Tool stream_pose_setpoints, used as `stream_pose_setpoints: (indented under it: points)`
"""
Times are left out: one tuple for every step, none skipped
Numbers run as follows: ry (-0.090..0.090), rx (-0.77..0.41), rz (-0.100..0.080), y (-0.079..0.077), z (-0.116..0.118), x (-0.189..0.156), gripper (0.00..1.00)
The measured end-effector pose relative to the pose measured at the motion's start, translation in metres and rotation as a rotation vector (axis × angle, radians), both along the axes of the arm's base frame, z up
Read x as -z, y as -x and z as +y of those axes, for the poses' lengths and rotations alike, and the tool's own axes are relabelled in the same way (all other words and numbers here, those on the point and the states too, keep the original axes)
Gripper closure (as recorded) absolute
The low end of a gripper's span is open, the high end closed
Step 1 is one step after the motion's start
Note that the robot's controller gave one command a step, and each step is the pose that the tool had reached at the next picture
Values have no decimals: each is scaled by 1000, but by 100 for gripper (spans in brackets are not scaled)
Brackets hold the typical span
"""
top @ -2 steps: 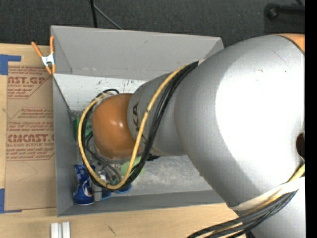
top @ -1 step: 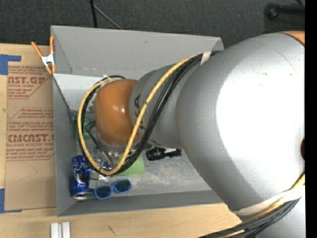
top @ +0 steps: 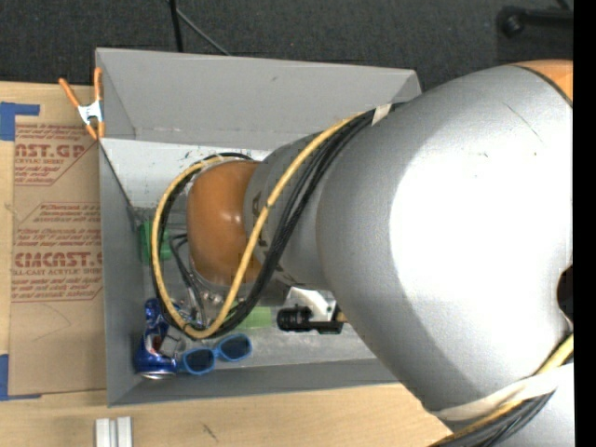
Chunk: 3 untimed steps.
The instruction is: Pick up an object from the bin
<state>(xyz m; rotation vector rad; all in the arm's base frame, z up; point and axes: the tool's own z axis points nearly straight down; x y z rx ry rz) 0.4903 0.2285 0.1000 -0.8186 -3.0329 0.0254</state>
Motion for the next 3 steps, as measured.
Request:
stream_pose_setpoints:
  points:
    - [-14,235,-4,9,-48,31,0]
    - [-14,-78,-6,-25,-100,30,0]
    - [-20,-82,-3,-25,-95,27,100]
